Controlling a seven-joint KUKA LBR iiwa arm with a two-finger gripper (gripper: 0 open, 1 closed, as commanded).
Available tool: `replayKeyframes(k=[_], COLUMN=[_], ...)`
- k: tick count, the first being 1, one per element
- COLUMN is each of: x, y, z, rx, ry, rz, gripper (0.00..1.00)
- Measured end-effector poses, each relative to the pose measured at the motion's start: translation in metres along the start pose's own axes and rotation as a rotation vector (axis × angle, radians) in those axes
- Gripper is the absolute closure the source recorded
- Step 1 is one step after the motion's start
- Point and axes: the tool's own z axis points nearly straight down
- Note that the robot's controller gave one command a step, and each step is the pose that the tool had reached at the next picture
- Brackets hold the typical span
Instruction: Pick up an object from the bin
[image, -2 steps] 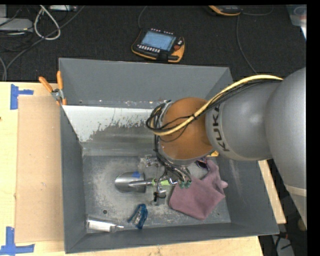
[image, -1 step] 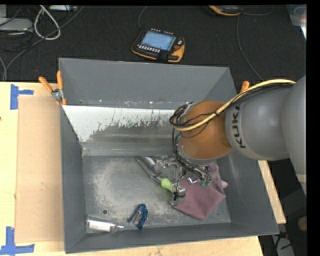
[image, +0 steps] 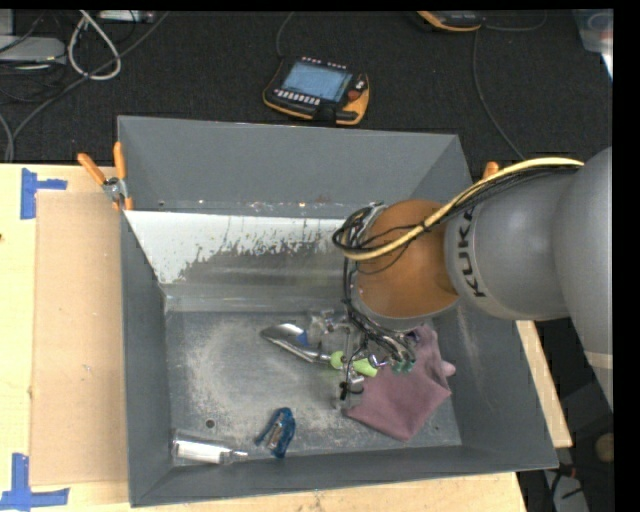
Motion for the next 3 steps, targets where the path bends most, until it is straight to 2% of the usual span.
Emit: replayKeyframes(k=[1, 2, 3], x=[0.001, 0.019, 0.019], y=[-0.003, -0.035, -0.035], z=[0.000, 0.000, 0.000], rx=[0.000, -0.001, -0.002], ry=[-0.002, 0.000, 0.000], rz=[-0.066, 0.029, 0.031], gripper=[0.00, 1.00, 1.00])
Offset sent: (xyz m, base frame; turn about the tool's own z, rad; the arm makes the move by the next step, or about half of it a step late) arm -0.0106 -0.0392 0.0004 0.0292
